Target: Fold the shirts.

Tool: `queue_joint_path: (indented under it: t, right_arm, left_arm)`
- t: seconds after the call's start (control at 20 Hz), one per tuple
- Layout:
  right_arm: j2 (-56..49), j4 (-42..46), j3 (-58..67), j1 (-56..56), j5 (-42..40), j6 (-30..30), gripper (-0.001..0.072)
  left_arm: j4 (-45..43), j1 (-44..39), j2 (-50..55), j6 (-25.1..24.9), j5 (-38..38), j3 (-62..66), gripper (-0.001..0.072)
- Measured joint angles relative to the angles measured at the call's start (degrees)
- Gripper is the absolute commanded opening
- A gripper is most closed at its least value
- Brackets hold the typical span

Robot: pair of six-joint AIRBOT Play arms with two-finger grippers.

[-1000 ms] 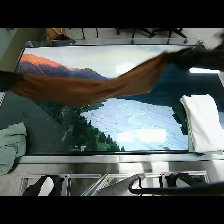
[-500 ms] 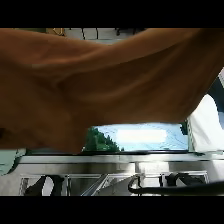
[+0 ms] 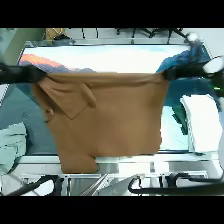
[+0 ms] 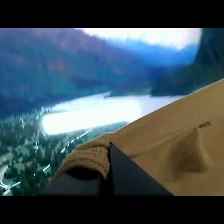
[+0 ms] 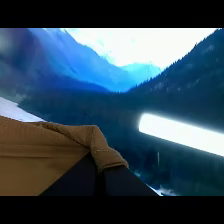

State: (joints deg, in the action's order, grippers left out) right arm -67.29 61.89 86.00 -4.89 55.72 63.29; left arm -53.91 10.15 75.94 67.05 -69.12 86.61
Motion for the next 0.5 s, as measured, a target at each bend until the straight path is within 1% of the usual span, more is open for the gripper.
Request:
queue_joint_path:
  t: [0.1,0.25,0.35,0.5]
  right_arm:
    - [-6.67,-1.57,0.02,-0.02,-2.95,-0.42,0.0013]
    - [-15.65,-5.46,3.04,-0.02,-6.43,-1.60,0.0013]
    - [-19.37,-8.07,5.05,-0.02,-7.45,-2.23,0.0013]
    - [-21.92,-10.27,6.40,-0.04,-8.02,-2.91,0.0014]
  left_arm:
    - [-1.73,-1.18,9.77,0.00,2.47,0.02,0.0012]
    - [-2.75,-1.95,21.86,0.00,4.37,4.70,0.0012]
    - [-3.19,-2.14,27.80,0.02,4.81,9.38,0.0012]
    - [-4.04,-2.32,33.90,0.02,3.65,15.93,0.0012]
